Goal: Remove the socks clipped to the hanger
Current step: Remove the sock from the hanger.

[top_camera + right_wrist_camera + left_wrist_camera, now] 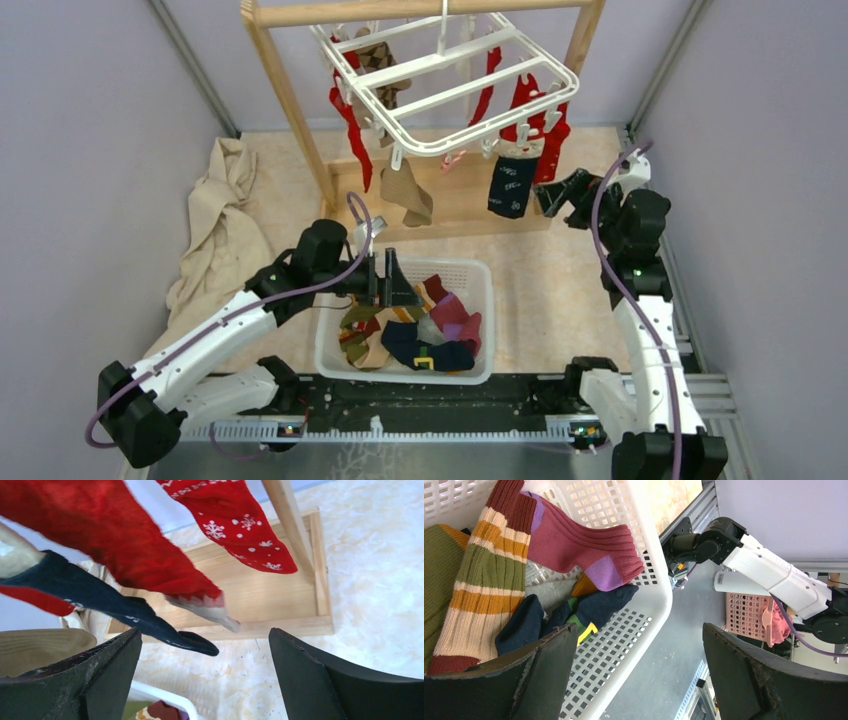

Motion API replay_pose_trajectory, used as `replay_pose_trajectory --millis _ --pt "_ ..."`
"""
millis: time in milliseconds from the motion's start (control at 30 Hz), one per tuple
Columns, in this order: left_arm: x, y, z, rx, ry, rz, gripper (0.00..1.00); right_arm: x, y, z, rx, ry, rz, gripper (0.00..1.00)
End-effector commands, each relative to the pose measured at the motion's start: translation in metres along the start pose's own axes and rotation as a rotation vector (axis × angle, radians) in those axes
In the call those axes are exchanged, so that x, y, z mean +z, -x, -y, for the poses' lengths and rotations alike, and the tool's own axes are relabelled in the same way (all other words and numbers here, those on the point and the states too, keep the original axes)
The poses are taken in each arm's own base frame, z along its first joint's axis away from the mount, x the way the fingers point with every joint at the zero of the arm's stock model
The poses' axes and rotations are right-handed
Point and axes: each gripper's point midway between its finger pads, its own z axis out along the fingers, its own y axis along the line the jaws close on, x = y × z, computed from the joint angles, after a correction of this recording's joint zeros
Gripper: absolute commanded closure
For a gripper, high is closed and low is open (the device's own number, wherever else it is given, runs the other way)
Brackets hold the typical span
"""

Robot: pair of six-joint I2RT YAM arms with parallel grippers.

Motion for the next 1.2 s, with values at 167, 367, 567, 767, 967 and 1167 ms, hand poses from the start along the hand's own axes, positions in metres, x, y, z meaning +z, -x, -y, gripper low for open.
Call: replay_pose_trajectory --millis 167,367,567,767,967,1167 --pt "-0.003 -0.004 0.006 0.021 -0.028 -0.011 0.01 0.033 0.007 0.008 0.051 0.030 0.065 0.05" --pt "-0.005 -0.003 0.007 0.027 -0.024 -0.008 0.01 0.054 0.012 0.017 0.033 0.048 0.110 0.12" --pt "-0.007 -0.003 0.009 0.026 -0.021 -0.012 0.01 0.079 0.017 0.026 0.026 0.069 0.140 0.08" --pt "-0.010 -0.003 0.010 0.027 -0.013 -0.011 0.01 0.093 0.014 0.015 0.022 0.187 0.141 0.12" --pt "-0.011 -0.004 0.009 0.020 -0.007 -0.017 0.01 0.089 0.007 0.002 0.010 0.284 0.138 0.47" --pt "-0.009 -0.003 0.011 0.010 -0.019 -0.016 0.01 0.071 -0.003 -0.007 0.020 0.299 0.097 1.00"
